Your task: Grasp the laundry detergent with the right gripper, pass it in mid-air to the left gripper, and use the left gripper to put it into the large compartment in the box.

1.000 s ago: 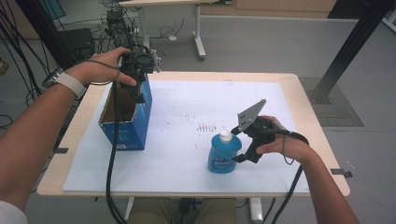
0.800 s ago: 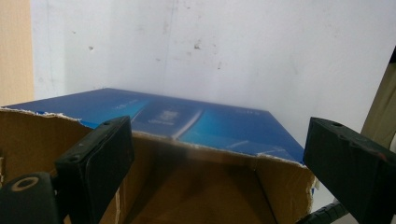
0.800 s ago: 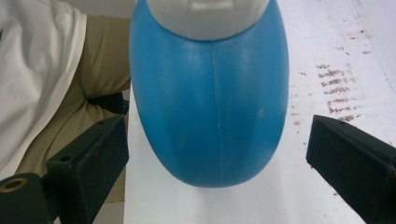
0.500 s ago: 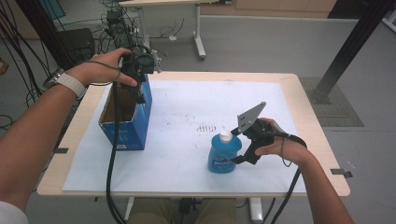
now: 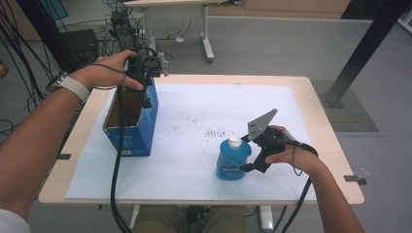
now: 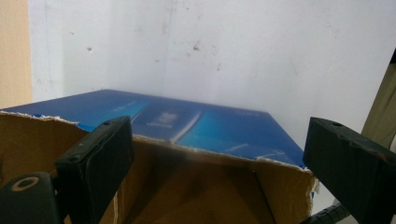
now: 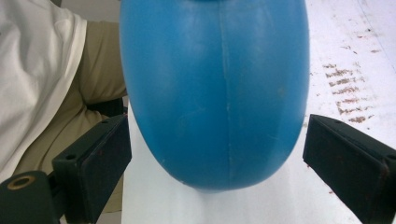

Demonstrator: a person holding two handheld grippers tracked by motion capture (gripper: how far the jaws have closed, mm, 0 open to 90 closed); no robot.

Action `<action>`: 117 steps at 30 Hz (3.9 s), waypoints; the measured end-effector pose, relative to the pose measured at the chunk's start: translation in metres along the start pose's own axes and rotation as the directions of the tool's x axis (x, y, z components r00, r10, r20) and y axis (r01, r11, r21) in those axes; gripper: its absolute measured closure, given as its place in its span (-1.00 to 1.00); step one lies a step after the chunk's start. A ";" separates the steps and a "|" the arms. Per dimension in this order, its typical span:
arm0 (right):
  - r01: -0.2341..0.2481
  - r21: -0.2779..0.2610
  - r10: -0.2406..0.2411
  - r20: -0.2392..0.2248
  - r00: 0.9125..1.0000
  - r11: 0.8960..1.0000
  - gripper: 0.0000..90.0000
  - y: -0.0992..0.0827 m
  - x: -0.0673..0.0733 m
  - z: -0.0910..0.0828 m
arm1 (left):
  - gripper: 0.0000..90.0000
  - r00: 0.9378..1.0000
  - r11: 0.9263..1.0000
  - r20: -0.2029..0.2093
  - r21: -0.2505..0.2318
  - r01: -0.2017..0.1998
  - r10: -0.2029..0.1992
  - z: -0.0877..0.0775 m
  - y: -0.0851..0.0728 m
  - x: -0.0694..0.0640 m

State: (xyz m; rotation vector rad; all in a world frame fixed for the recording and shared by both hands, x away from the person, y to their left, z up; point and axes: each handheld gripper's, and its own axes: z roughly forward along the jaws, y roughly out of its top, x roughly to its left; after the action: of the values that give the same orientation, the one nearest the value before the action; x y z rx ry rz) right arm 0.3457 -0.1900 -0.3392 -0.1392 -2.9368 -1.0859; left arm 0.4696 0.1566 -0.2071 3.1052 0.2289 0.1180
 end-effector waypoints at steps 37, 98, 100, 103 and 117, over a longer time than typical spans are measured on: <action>-0.008 -0.069 0.007 -0.005 1.000 0.998 -0.73 -0.013 0.000 0.011 | -0.79 1.000 1.000 -0.007 0.001 -0.002 0.002 0.001 0.004 -0.002; 0.001 -0.143 -0.005 -0.026 1.000 0.990 -0.56 -0.022 0.000 0.028 | -0.78 1.000 1.000 -0.008 -0.003 0.006 -0.006 0.004 0.004 -0.001; -0.002 -0.147 -0.002 -0.025 1.000 0.989 -0.56 -0.023 0.001 0.028 | -0.78 1.000 1.000 -0.008 -0.002 0.005 -0.005 0.004 0.004 -0.001; 0.000 -0.153 -0.003 -0.024 1.000 0.988 -0.56 -0.023 0.001 0.028 | -0.78 1.000 1.000 -0.008 -0.003 0.005 -0.005 0.004 0.005 -0.001; -0.009 -0.178 0.005 -0.022 1.000 0.984 -0.53 -0.027 0.001 0.030 | -0.78 1.000 1.000 -0.010 0.000 0.005 -0.005 0.005 0.006 -0.002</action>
State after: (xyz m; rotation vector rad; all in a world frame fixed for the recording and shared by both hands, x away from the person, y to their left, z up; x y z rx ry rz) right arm 0.3431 -0.1908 -0.3795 -0.1385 -2.8144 -1.3393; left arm 0.4692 0.1502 -0.2121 3.1041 0.2365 0.1330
